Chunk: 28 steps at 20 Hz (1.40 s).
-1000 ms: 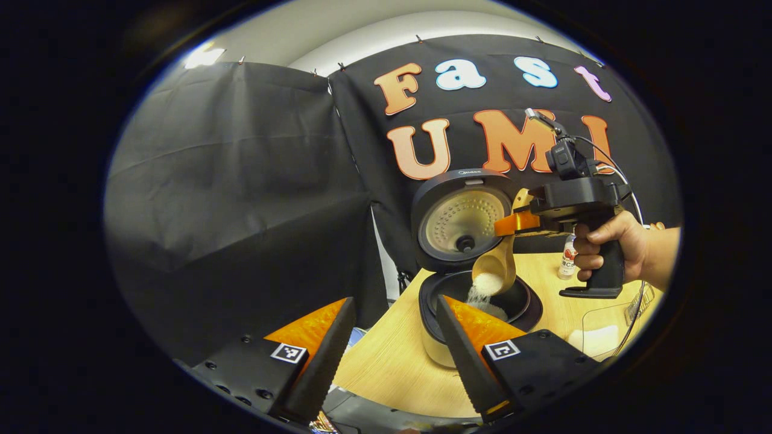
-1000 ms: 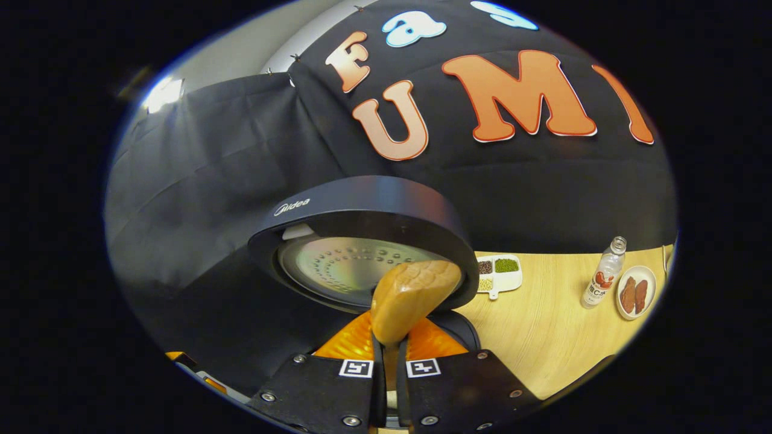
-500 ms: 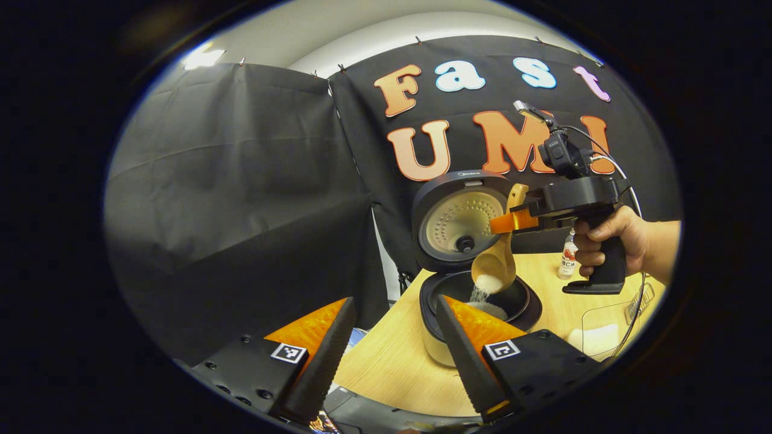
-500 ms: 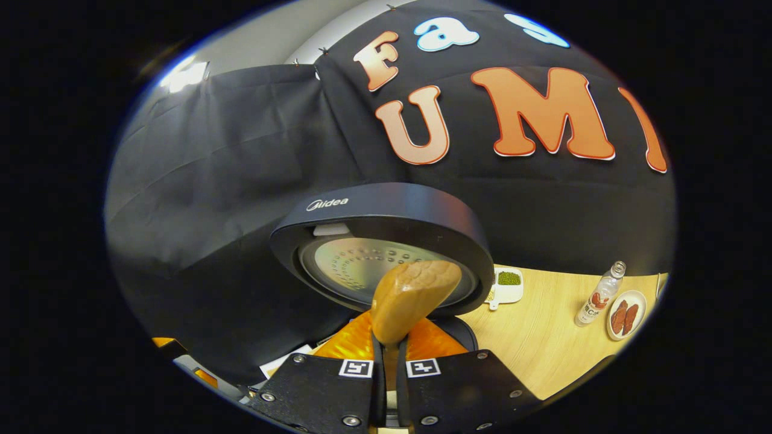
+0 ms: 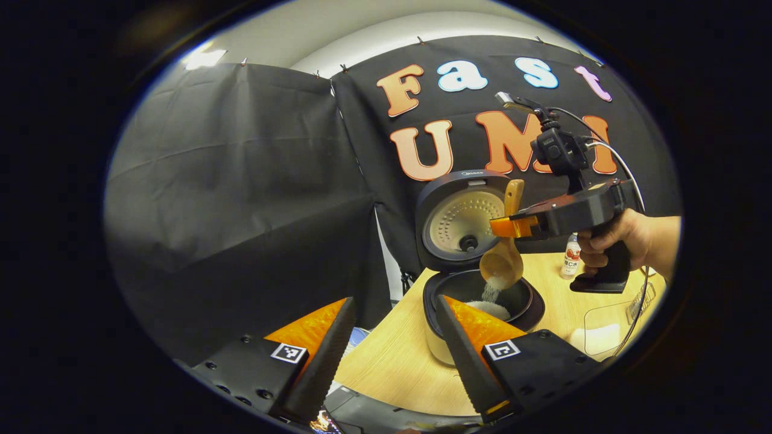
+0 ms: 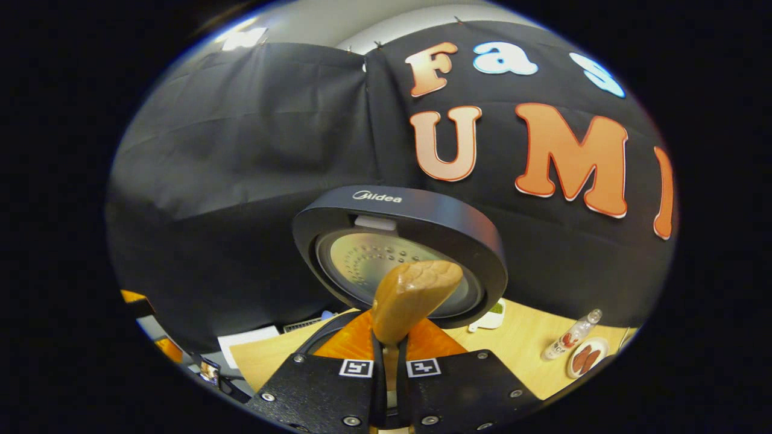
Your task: Close the left gripper, press the button to open the rice cooker; take a wooden spoon from the chopstick holder with the right hand, scoop a spoonful of rice and pour it into the rice cooker, then put the wooden spoon back into the chopstick holder.
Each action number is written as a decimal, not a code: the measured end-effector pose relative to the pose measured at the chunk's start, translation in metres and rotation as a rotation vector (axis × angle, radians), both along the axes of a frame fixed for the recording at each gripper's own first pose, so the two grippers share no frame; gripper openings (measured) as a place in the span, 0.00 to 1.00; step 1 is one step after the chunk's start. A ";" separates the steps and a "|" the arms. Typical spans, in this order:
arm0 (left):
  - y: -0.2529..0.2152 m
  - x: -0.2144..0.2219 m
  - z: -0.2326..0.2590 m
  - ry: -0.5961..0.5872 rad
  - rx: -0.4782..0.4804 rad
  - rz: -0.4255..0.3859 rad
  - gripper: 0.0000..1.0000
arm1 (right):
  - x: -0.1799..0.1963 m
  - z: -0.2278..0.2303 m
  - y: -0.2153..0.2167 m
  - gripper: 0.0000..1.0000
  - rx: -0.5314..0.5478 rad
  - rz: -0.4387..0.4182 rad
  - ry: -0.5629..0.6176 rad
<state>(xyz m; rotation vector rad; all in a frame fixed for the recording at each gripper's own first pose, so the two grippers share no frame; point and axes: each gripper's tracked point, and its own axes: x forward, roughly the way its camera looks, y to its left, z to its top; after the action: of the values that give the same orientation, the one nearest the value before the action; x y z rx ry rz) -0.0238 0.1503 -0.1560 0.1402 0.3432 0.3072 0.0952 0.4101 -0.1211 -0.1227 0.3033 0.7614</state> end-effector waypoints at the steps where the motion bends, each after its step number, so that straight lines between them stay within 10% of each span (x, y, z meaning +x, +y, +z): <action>1: 0.000 0.000 -0.001 0.001 -0.002 0.000 0.92 | 0.000 0.000 0.000 0.06 -0.027 0.008 -0.038; 10: 0.000 -0.002 -0.002 0.002 0.001 0.009 0.92 | -0.006 0.004 0.003 0.06 -0.106 0.028 -0.208; 28: -0.026 0.000 0.004 -0.016 -0.011 -0.081 0.92 | 0.006 -0.006 -0.134 0.10 0.286 -0.291 0.254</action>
<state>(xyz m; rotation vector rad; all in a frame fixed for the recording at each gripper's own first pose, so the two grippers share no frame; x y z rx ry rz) -0.0239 0.1238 -0.1525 0.1400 0.3224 0.2260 0.1009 0.2761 -0.1269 0.2852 0.4390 0.5230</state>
